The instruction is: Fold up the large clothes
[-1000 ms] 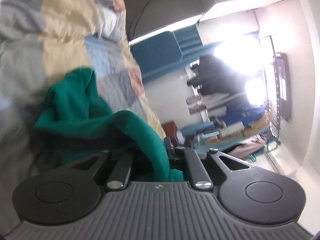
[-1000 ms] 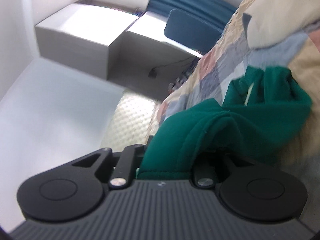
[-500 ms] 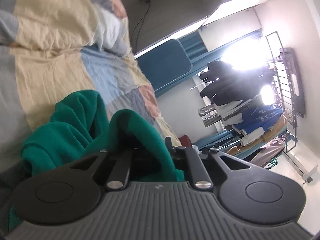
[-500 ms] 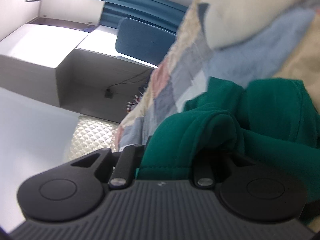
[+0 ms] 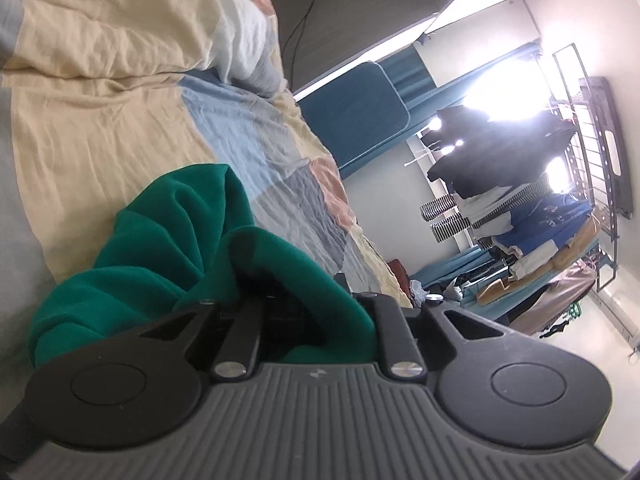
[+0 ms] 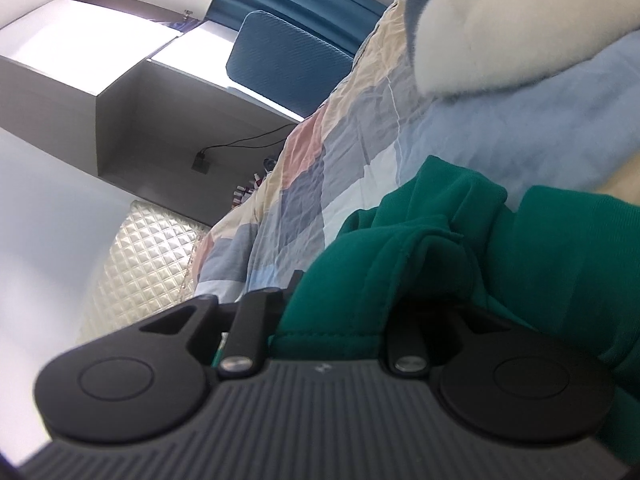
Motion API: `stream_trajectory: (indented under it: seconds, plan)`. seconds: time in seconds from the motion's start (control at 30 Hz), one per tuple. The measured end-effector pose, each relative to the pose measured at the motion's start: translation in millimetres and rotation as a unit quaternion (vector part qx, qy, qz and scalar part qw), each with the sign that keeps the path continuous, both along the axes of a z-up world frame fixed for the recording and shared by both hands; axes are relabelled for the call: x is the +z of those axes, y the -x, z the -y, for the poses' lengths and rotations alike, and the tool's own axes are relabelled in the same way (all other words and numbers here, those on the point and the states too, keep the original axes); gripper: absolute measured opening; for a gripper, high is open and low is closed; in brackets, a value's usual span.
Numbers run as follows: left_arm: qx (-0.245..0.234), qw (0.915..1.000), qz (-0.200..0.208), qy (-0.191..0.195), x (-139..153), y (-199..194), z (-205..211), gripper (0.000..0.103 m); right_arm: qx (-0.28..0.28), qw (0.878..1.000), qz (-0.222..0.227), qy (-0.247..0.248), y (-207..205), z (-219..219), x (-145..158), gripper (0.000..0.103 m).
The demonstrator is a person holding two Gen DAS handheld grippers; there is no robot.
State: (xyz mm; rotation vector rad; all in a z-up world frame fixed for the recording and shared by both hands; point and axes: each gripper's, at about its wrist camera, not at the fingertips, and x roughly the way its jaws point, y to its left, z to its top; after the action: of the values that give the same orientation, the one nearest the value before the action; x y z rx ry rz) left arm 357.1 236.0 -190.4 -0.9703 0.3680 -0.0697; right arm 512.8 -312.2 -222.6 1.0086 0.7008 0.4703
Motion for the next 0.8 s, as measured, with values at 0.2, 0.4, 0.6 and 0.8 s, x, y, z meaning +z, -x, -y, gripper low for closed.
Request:
stream_trajectory:
  seconds: [0.2, 0.4, 0.6, 0.8]
  plan:
    - [-0.008, 0.9998, 0.009, -0.016, 21.1, 19.1, 9.1, 0.059, 0.015, 1.000, 0.003, 0.017, 14.8, -1.7, 22.3, 0.045]
    - [0.005, 0.9975, 0.038, -0.059, 50.9, 65.5, 19.7, 0.077, 0.012, 0.996, 0.048, 0.078, 50.3, 3.7, 61.9, 0.083]
    - [0.009, 0.9854, 0.001, -0.170, 70.3, 103.7, 42.9, 0.078, 0.014, 0.983, 0.077, 0.163, 94.3, 9.7, 87.2, 0.083]
    - [-0.051, 0.9670, -0.015, -0.249, 72.3, 102.3, 70.7, 0.080, 0.073, 0.961, 0.122, 0.239, 125.9, -28.4, 98.7, 0.083]
